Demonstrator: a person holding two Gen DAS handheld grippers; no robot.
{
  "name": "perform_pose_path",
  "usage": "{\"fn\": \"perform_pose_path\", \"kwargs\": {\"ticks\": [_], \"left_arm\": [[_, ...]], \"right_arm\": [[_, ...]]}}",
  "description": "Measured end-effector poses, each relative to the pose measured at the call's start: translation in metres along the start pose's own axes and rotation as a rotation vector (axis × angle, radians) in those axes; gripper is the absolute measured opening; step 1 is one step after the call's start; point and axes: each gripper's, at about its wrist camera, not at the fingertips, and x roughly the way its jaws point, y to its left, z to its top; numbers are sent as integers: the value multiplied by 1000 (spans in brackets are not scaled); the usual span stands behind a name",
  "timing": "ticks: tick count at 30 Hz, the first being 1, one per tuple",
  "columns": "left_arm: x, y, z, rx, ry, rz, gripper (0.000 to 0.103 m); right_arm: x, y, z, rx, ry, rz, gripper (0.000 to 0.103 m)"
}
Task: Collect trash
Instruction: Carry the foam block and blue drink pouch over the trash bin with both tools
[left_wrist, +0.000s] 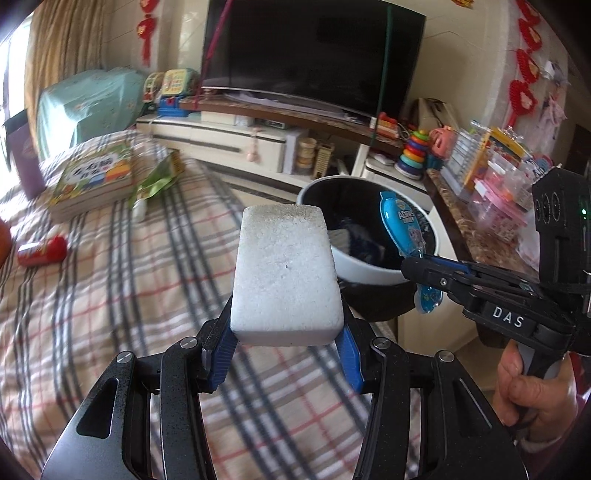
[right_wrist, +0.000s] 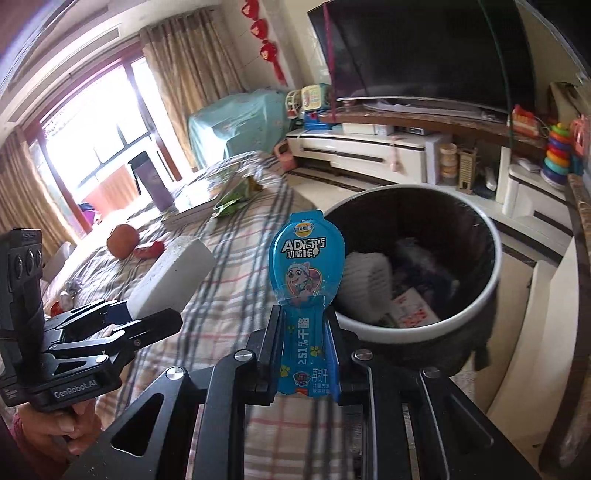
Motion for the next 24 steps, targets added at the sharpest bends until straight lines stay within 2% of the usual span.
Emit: {"fn": "perform_pose_path", "kwargs": {"ticks": [12, 24], "left_arm": [[19, -32, 26, 65, -3, -33, 48], [38, -54, 48, 111, 5, -39, 48]], "right_arm": [[-2, -40, 14, 51, 2, -39, 20], [1, -59, 33, 55, -8, -63, 20]]}}
